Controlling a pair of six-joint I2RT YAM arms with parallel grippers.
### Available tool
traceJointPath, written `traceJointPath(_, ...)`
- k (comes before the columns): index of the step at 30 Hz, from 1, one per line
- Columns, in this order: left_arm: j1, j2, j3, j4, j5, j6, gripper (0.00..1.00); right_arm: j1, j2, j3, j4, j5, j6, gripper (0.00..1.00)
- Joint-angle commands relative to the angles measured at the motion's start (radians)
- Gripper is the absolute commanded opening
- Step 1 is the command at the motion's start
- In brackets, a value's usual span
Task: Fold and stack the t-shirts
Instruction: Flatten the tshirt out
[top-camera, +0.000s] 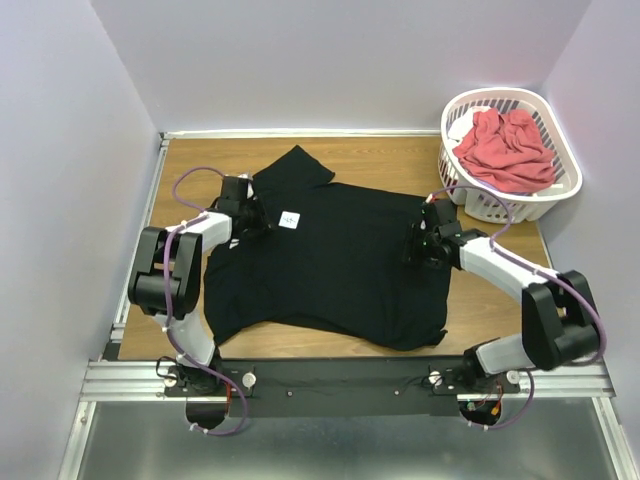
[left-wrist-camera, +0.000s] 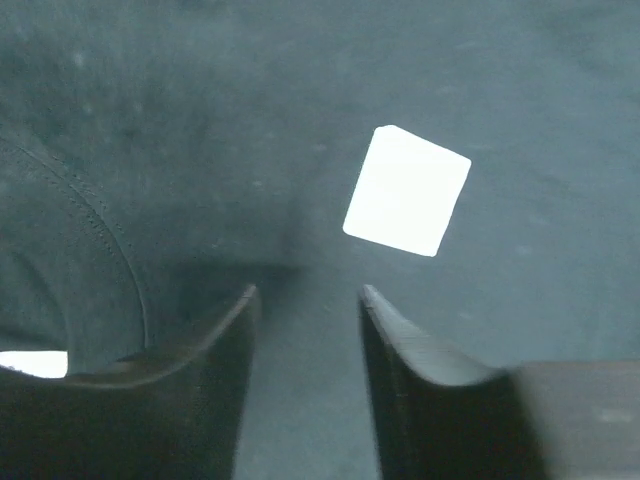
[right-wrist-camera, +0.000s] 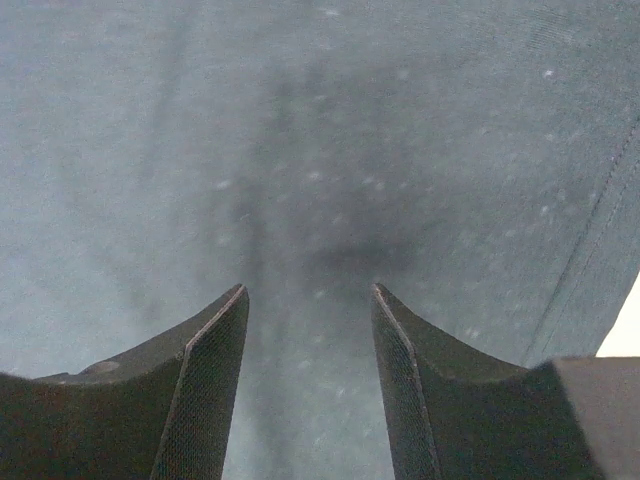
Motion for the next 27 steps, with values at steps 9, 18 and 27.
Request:
traceJointPath(9,0.12,0.099,0.027,0.031,0.027,-0.051,0.51,-0.018,0.334,0.164,0.159,0.092,-0.039,0.59)
traceJointPath(18,0.204,0.303,0.31,-0.052,0.09,-0.044,0.54,-0.056,0.687,0.622,0.162,0.067,-0.123,0.6)
traceJointPath(27,0.204,0.351,0.57,-0.143,0.127,0.033,0.69,-0.061,0.717,0.825,0.098,-0.128,-0.261,0.68)
